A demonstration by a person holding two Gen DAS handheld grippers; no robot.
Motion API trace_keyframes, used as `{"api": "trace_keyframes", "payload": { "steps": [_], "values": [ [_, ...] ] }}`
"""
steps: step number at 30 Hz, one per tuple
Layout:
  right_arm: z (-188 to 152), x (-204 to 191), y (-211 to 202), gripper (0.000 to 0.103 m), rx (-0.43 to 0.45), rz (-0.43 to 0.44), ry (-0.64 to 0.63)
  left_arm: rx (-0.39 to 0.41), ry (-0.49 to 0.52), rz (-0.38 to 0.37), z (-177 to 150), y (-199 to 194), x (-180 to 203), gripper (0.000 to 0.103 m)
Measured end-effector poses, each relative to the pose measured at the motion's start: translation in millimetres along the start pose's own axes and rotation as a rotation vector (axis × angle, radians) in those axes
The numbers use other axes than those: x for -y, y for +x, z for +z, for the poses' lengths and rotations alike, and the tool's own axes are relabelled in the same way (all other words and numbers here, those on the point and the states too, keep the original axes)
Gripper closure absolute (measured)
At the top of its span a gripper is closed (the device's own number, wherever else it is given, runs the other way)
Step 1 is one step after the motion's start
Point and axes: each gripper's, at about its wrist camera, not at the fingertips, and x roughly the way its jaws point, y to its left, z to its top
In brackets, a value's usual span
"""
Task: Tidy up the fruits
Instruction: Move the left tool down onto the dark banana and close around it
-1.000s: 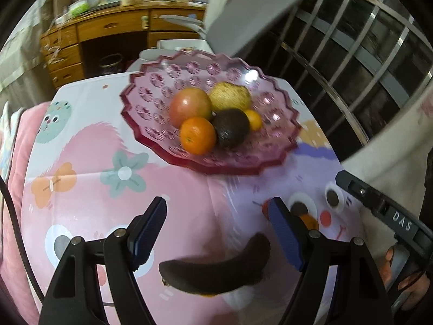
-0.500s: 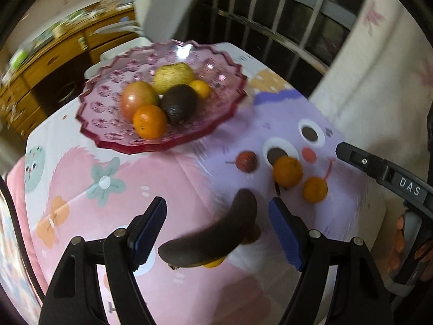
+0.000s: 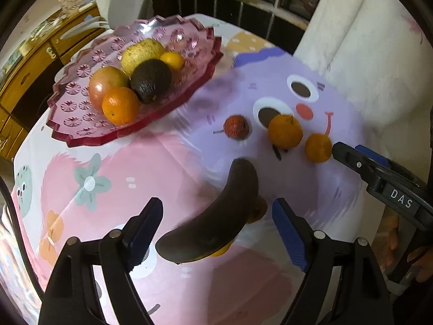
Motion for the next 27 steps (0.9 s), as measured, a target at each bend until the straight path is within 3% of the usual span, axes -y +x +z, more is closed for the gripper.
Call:
{"api": "trace_keyframes", "payload": {
  "steps": [10, 17, 20, 24, 27],
  "values": [
    [-17.8, -9.0, 17.2, 0.036, 0.005, -0.044, -0.065, -0.073, 0.045, -0.032, -9.6, 24.5, -8.2, 0.021],
    [-19.6, -11.2, 22.9, 0.036, 0.014, -0.057, -0.085, -0.044, 0.062, -0.136, -9.5, 34.7, -14.7, 0.022],
    [-18.7, -10.4, 23.9, 0.036, 0.022, -0.058, -0.086, -0.021, 0.071, -0.193, -9.4, 37.1, -17.9, 0.026],
    [-17.4, -10.3, 25.2, 0.036, 0.036, -0.06, -0.094, -0.022, 0.08, -0.226, -11.3, 42.4, -20.1, 0.039],
    [-15.8, -10.6, 26.0, 0.037, 0.044, -0.056, -0.103, -0.017, 0.08, -0.248, -10.7, 43.6, -21.4, 0.041]
  ]
}}
